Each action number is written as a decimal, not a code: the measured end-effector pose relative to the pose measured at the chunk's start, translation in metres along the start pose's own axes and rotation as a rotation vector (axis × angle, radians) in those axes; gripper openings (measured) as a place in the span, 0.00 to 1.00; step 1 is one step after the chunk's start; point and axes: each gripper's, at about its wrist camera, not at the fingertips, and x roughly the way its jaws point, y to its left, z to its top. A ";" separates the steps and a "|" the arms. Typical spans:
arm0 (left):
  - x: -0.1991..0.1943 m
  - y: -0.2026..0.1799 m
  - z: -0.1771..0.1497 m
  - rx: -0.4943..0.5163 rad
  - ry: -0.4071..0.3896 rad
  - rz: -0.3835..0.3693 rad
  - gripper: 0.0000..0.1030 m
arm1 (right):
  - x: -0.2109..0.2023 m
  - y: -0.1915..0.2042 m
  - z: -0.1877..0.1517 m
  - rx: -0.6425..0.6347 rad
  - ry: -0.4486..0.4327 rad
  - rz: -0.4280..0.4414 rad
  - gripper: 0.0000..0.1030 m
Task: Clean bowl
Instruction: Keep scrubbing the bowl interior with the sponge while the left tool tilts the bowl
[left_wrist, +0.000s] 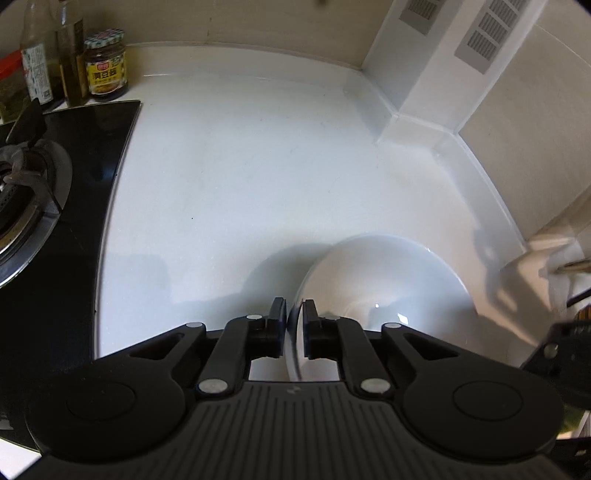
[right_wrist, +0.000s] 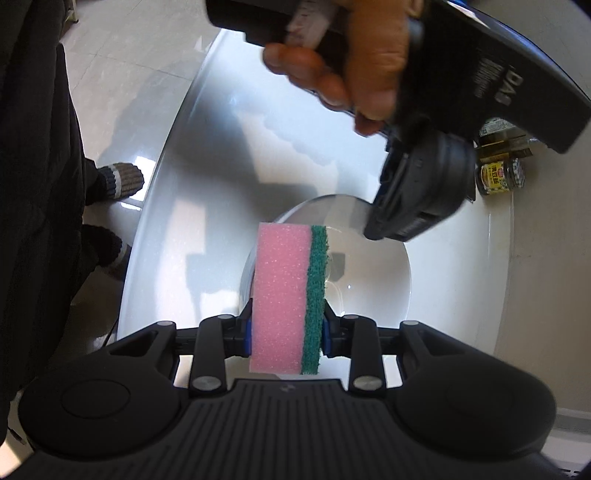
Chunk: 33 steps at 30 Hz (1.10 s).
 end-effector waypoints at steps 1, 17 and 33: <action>-0.007 0.002 -0.007 -0.019 -0.009 0.002 0.09 | 0.001 0.000 0.000 -0.001 0.003 -0.002 0.27; 0.005 -0.006 0.004 0.043 0.016 0.013 0.10 | 0.005 0.005 0.003 -0.070 -0.012 0.001 0.27; -0.010 -0.015 -0.019 0.035 0.030 0.028 0.08 | 0.009 0.006 0.006 -0.085 -0.017 0.008 0.27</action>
